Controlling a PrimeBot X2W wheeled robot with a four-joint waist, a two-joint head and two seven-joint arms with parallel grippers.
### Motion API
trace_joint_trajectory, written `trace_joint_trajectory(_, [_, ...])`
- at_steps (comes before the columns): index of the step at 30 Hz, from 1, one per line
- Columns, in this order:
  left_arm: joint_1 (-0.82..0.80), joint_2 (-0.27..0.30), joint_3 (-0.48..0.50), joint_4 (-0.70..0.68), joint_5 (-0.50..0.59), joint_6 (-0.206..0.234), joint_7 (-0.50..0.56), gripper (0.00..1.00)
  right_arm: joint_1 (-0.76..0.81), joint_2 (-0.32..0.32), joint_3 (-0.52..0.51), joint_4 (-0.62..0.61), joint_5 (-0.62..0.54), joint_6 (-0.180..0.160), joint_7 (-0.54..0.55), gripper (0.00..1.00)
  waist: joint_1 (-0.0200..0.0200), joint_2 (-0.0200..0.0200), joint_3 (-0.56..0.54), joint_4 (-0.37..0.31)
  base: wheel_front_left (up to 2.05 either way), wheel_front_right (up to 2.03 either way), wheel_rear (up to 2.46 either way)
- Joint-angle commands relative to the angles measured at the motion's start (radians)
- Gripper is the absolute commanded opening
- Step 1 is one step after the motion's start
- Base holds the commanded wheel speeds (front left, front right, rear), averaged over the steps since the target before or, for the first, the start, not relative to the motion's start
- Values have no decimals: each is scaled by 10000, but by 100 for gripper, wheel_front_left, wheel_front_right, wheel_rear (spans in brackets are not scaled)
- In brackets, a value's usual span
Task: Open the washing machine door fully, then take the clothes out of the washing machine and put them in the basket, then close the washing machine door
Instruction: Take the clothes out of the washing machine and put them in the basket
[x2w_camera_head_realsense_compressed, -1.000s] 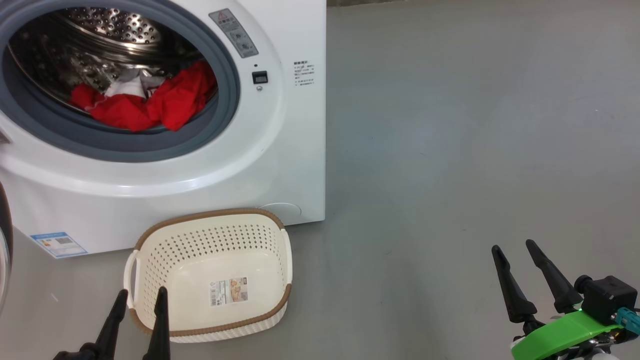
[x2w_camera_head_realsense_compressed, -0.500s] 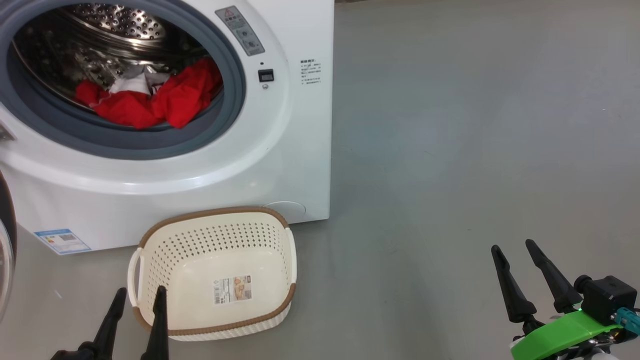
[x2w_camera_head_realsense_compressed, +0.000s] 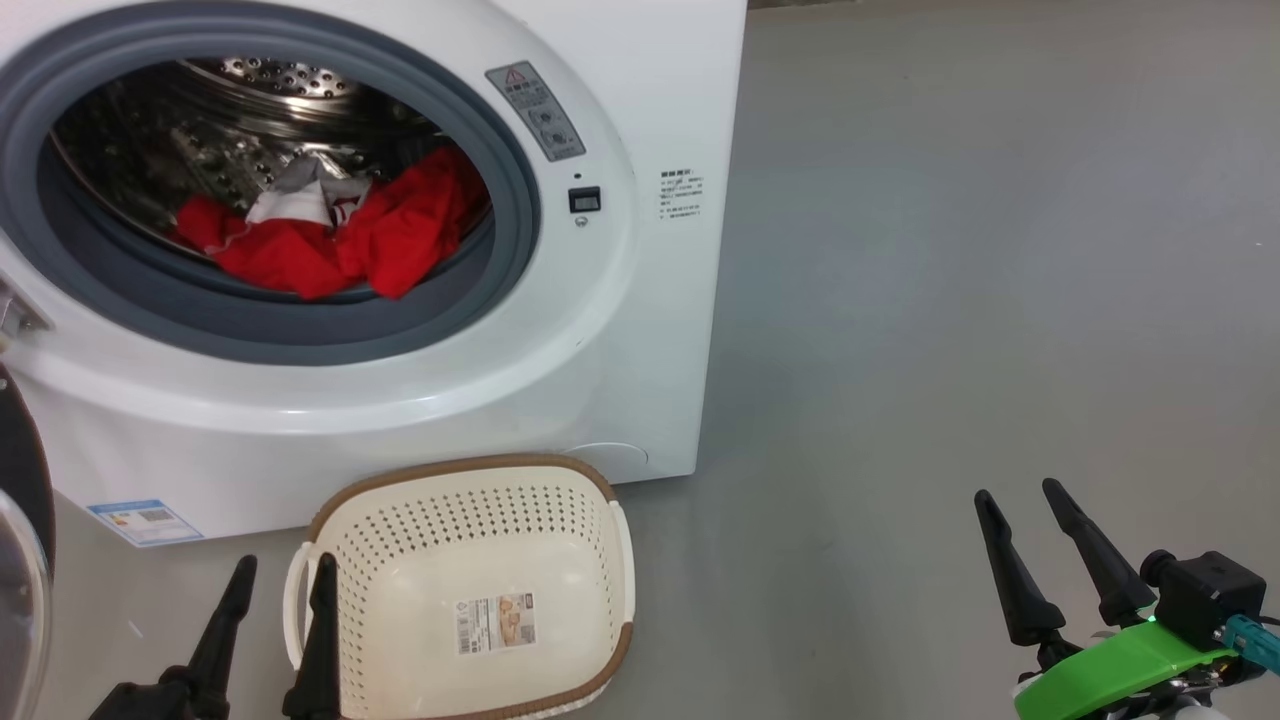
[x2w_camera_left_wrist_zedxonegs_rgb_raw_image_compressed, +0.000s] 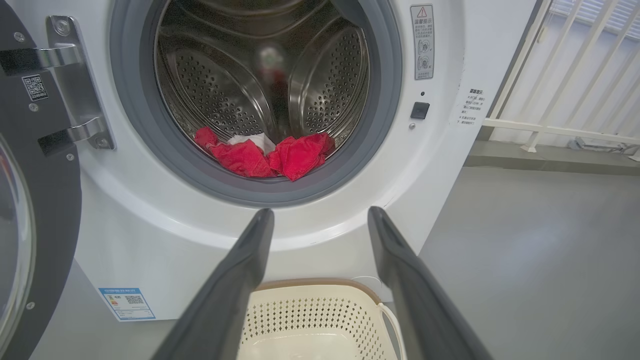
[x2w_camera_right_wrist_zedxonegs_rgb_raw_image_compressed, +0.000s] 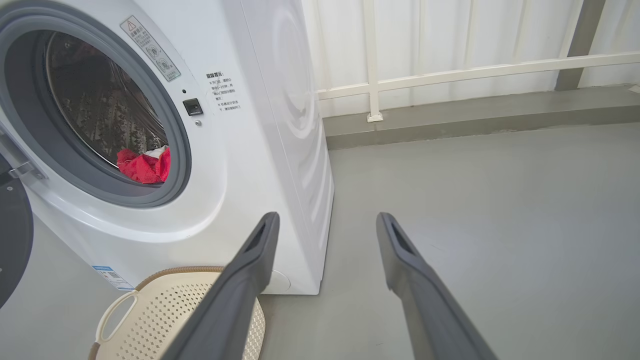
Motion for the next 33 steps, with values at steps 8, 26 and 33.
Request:
trace_joint_trajectory(8, [-373, 197, 253, -242, -24, -54, -51, 100, -224, -134, 184, -247, -78, 63, -92, 100, 0, -1, 71, 41, 36, -36, 0])
trace_joint_trajectory(26, [-1562, -49, 279, 808, 471, -54, -51, 100, -530, 63, 297, -309, -70, 63, -92, 100, 0, -1, 717, -35, 0, 0, 0])
trace_joint_trajectory(33, [-3673, 50, 124, 2463, 1350, 164, -51, 100, -869, 292, 381, -343, -18, 63, -92, 100, 0, -1, 1464, -275, 0, 0, 0])
